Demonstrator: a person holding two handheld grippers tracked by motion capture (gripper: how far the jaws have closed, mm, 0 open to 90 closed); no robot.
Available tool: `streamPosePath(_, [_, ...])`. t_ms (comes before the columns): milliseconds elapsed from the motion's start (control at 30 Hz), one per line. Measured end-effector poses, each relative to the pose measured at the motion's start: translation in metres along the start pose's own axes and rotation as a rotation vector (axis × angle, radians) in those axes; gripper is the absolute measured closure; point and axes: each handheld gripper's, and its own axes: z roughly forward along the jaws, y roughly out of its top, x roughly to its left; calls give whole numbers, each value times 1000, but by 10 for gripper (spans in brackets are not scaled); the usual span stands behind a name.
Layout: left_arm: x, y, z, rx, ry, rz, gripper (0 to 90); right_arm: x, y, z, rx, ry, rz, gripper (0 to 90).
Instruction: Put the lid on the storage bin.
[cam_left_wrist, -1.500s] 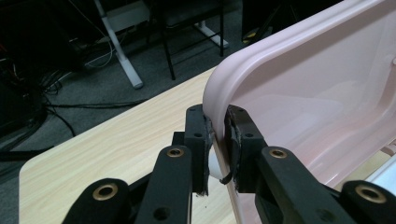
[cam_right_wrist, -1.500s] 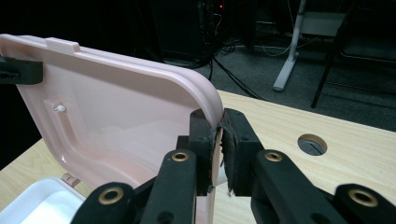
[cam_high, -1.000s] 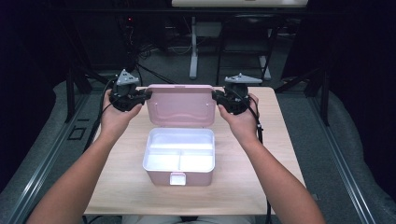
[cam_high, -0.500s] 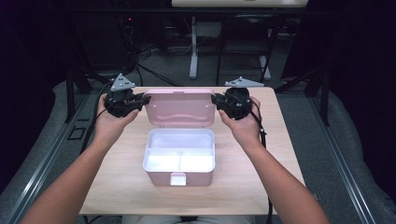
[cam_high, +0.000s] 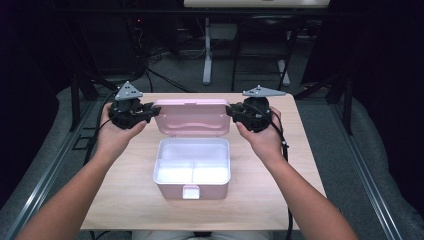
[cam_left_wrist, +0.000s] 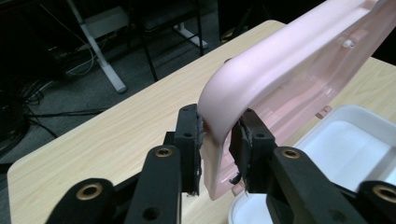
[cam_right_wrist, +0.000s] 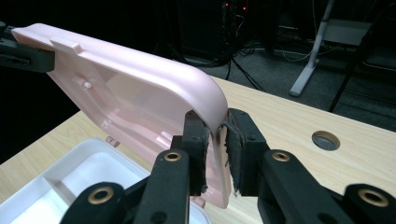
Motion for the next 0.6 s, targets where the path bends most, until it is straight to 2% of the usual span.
streamPosePath(333, [-3,-2,-8,13,-32,8,692,2,1,-7,39,32,-12,741])
streamPosePath(500, [-7,-4,-13,24,-27,40,723,3,-1,-10,45,47,-20,733])
streamPosePath(600, [-8,-6,-16,25,-37,40,722,5,-4,-13,48,55,-23,728])
